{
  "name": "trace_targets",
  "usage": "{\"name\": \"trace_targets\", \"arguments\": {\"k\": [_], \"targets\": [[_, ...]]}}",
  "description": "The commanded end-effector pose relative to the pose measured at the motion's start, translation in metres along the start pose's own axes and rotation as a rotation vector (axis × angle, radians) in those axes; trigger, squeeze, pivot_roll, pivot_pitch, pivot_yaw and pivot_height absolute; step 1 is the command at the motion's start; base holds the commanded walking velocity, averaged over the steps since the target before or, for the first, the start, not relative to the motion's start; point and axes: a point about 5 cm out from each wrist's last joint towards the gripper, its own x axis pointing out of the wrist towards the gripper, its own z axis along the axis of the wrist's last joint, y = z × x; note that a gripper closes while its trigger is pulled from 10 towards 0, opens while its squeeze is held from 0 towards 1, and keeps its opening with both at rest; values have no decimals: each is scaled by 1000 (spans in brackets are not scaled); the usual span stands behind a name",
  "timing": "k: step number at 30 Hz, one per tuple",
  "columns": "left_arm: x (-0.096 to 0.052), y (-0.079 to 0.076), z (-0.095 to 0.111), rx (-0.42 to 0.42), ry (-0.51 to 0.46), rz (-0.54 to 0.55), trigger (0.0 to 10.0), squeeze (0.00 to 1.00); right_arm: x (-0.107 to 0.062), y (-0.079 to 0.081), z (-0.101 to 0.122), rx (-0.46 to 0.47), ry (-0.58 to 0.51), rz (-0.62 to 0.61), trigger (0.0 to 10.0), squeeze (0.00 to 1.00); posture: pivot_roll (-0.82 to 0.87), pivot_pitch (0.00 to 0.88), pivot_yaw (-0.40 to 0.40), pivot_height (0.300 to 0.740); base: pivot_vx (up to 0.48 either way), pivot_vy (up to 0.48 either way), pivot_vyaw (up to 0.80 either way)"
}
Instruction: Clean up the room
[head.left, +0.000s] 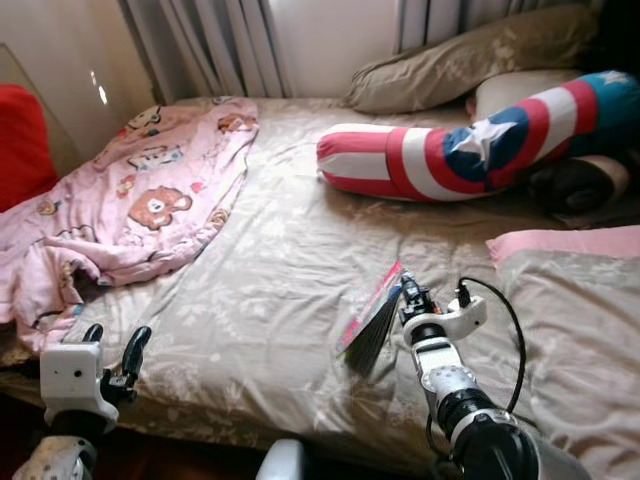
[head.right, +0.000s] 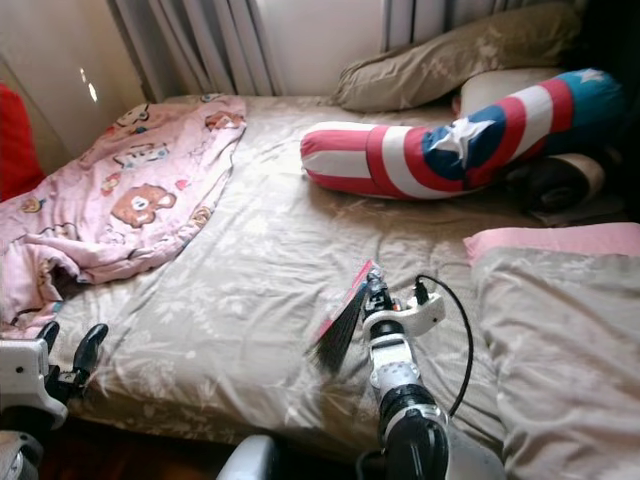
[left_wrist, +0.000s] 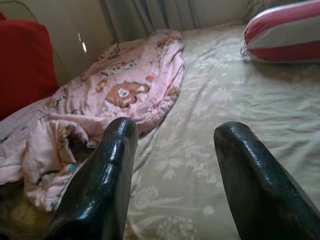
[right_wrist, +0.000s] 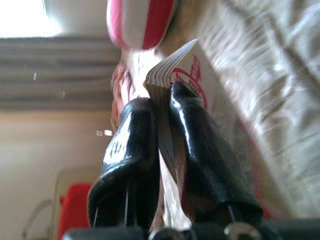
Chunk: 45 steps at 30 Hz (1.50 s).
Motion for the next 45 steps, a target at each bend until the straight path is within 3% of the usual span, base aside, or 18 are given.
{"name": "trace_targets", "arguments": {"k": [1,6,10,12,15,34,38,39,42,43,45], "targets": [[-5,10,4,36,15,16,10000,0,0,-3,10,12,-54,-33,10000,0,366,100,112,648,0,0,0],[-14,9,4,40,51,6,10000,0,-6,-17,25,30,-106,-81,10000,0,370,120,125,648,0,0,0],[-18,4,4,42,83,-17,10000,0,-25,-51,48,-51,-180,-274,10000,0,380,131,128,648,0,0,0],[-18,4,4,42,83,-17,10000,0,-25,-51,48,-51,-180,-274,10000,0,380,131,128,648,0,0,0],[-21,3,7,41,92,-28,10000,0,-37,-69,49,-101,-170,-357,10000,0,389,149,136,648,0,0,0],[-21,-1,8,38,112,-45,10000,0,-50,-86,48,-148,-151,-478,10000,0,386,153,129,648,0,0,0],[-20,-2,8,38,113,-46,10000,0,-52,-89,49,-175,-136,-490,10000,51,385,148,127,648,0,0,0],[-20,-2,8,37,112,-47,10000,0,-54,-90,48,-188,-127,-496,10000,384,384,148,126,648,0,0,0],[-19,-2,8,39,110,-50,10000,0,-56,-93,48,-199,-120,-508,10000,388,383,148,127,648,0,0,0],[-19,-2,8,39,110,-50,10000,0,-58,-95,48,-197,-125,-515,10000,749,383,151,128,648,0,0,0],[-19,-2,8,39,111,-50,10000,0,-60,-98,50,-194,-129,-528,10000,745,383,151,128,648,0,0,0]]}}
